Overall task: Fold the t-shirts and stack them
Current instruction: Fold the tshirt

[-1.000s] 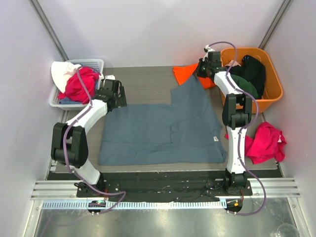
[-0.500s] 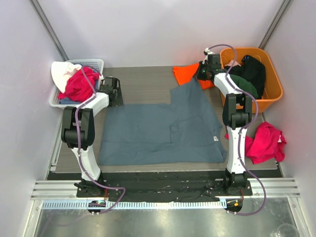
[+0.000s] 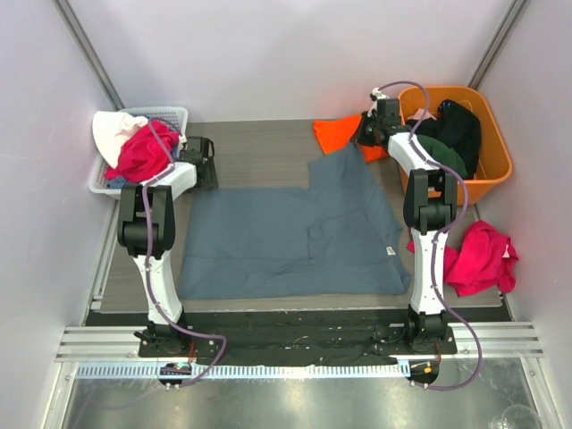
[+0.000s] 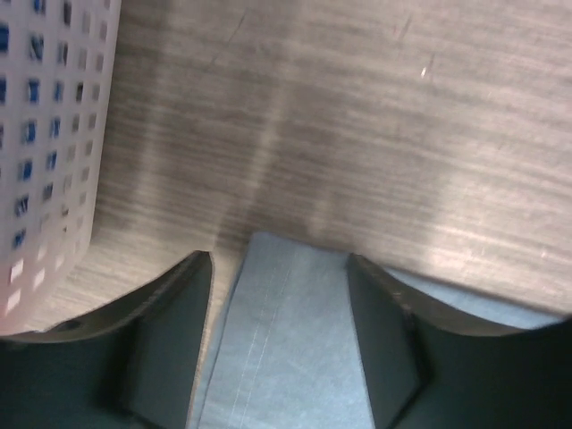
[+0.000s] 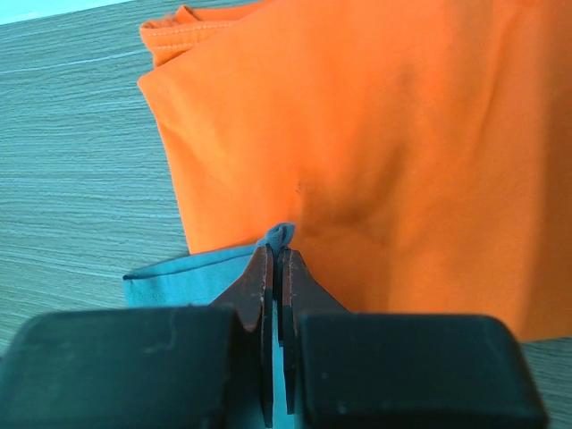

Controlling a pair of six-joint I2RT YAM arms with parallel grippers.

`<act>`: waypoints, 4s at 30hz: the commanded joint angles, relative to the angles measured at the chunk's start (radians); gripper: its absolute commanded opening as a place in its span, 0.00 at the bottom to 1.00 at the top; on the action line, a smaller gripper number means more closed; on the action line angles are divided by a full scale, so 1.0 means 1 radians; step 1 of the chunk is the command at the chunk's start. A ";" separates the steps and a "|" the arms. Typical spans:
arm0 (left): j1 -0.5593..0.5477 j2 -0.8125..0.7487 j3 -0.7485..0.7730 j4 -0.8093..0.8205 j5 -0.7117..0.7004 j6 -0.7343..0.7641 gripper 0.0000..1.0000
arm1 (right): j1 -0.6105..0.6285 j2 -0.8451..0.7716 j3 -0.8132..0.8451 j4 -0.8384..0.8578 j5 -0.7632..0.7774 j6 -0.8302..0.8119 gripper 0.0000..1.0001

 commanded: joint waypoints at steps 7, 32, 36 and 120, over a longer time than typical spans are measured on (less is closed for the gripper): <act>0.025 0.030 0.064 -0.025 0.044 0.022 0.48 | -0.010 -0.086 0.001 0.044 -0.007 0.001 0.01; 0.080 -0.004 -0.025 -0.052 0.196 -0.006 0.13 | -0.021 -0.079 -0.002 0.045 -0.013 0.021 0.01; 0.080 -0.002 -0.022 -0.054 0.205 -0.007 0.00 | -0.022 -0.082 -0.004 0.045 -0.010 0.026 0.01; 0.080 -0.654 -0.506 -0.169 0.286 -0.187 0.00 | -0.051 -1.551 -1.225 -0.577 0.192 0.406 0.01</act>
